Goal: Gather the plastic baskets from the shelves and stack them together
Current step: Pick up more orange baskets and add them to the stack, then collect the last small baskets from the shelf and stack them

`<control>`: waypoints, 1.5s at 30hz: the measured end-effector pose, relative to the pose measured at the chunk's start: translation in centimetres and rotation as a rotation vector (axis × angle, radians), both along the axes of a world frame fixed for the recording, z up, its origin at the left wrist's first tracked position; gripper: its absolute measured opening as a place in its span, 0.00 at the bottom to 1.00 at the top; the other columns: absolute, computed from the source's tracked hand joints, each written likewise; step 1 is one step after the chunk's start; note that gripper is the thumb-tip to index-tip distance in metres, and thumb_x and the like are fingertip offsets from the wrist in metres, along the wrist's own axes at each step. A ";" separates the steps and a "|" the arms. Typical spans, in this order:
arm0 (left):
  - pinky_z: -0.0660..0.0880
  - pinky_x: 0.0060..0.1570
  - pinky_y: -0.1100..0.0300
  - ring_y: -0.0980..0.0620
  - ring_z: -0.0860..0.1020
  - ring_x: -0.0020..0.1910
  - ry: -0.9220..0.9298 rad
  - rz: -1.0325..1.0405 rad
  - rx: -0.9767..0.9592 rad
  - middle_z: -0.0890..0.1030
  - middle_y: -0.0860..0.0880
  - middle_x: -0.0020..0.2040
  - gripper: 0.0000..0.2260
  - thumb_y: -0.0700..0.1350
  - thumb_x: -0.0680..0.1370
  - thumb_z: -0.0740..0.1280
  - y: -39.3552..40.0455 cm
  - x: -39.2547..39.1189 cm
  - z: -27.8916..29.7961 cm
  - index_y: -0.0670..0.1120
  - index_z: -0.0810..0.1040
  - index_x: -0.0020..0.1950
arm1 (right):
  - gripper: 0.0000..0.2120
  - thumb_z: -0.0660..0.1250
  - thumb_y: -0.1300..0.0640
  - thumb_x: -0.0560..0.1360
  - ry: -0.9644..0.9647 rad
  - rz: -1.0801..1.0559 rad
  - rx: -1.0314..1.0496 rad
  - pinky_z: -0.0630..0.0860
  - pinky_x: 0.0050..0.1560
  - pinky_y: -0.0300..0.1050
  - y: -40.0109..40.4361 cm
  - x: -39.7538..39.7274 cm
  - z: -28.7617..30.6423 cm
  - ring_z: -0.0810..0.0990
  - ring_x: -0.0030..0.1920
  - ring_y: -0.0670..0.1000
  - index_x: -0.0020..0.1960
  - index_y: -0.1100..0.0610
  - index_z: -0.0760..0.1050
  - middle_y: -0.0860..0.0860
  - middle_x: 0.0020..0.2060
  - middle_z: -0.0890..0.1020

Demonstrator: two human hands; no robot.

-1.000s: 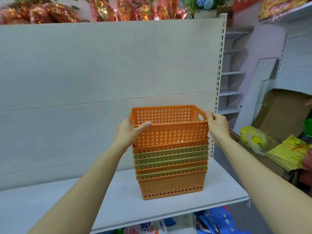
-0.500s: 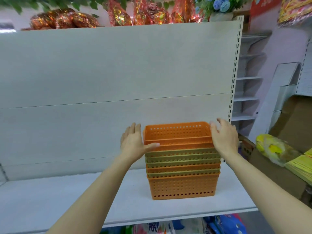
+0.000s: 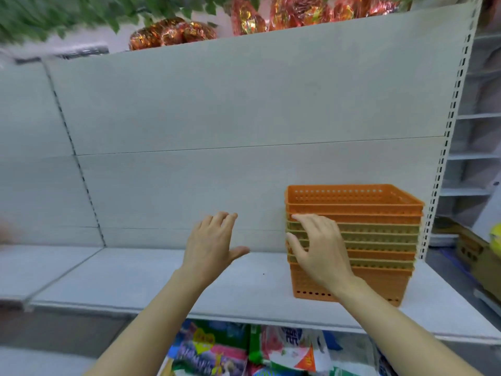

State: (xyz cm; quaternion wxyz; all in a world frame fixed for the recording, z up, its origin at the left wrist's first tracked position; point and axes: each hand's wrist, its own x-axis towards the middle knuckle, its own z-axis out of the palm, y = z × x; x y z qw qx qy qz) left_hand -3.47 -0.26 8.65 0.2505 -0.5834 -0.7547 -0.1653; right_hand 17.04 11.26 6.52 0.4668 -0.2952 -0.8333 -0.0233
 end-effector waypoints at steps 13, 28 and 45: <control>0.71 0.57 0.53 0.46 0.73 0.64 -0.104 0.256 -0.048 0.72 0.50 0.70 0.28 0.56 0.79 0.66 -16.2 -7.9 -3.4 0.48 0.65 0.76 | 0.20 0.64 0.48 0.74 -0.078 0.245 -0.131 0.75 0.53 0.48 -12.7 -11.9 -3.9 0.80 0.53 0.56 0.59 0.60 0.78 0.54 0.52 0.83; 0.75 0.48 0.48 0.40 0.78 0.56 -0.184 0.609 -0.117 0.77 0.45 0.63 0.26 0.50 0.77 0.69 -42.1 -22.9 -6.9 0.45 0.70 0.73 | 0.19 0.65 0.49 0.73 -0.221 0.535 -0.202 0.76 0.53 0.51 -33.7 -34.1 -9.4 0.80 0.51 0.59 0.58 0.60 0.78 0.56 0.49 0.83; 0.75 0.25 0.56 0.48 0.81 0.31 -0.126 0.865 -0.161 0.83 0.50 0.40 0.24 0.49 0.56 0.83 -50.7 -44.1 -13.5 0.47 0.83 0.50 | 0.15 0.66 0.53 0.69 -0.381 0.709 -0.165 0.79 0.39 0.50 -41.6 -58.8 -15.1 0.81 0.40 0.57 0.52 0.59 0.79 0.52 0.42 0.83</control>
